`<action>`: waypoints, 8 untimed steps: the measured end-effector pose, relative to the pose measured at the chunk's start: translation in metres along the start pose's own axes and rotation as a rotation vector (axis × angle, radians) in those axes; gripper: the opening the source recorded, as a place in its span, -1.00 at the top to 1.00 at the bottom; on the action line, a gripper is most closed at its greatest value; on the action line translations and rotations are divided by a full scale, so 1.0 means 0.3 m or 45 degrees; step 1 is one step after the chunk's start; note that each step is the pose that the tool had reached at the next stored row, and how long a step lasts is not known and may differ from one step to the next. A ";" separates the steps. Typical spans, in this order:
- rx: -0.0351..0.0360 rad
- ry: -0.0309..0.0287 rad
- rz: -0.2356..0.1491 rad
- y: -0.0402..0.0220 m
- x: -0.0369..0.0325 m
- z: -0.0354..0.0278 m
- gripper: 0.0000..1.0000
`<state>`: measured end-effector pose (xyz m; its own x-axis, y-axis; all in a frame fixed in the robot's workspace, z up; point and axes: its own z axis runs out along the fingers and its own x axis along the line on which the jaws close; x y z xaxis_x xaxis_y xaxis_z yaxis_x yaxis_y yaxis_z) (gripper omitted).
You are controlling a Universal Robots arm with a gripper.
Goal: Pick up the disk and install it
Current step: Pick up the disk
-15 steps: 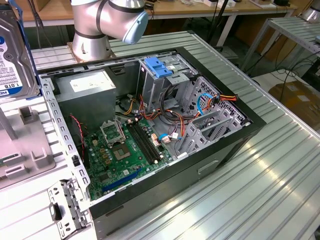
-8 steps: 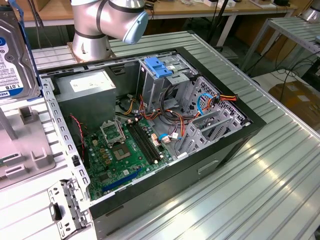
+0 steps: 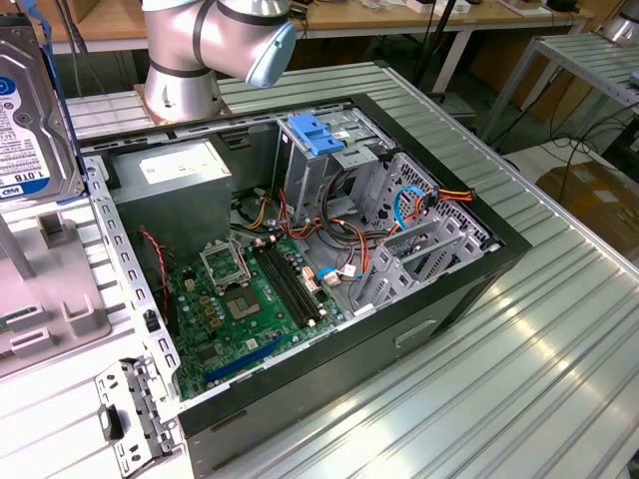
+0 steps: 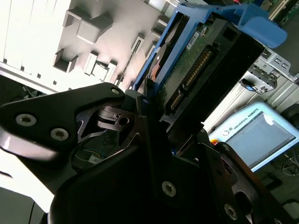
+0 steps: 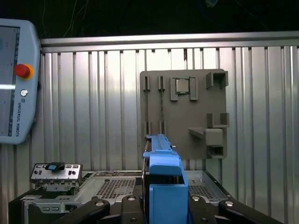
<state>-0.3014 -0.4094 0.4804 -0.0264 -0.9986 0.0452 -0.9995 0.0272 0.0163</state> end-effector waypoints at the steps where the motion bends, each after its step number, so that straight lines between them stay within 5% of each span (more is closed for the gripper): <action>1: 0.0000 0.0000 0.000 -0.001 0.001 0.000 0.28; 8: 0.0000 -0.0001 0.000 -0.011 0.009 0.002 0.28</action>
<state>-0.2982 -0.4122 0.4798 -0.0264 -0.9986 0.0452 -0.9995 0.0272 0.0163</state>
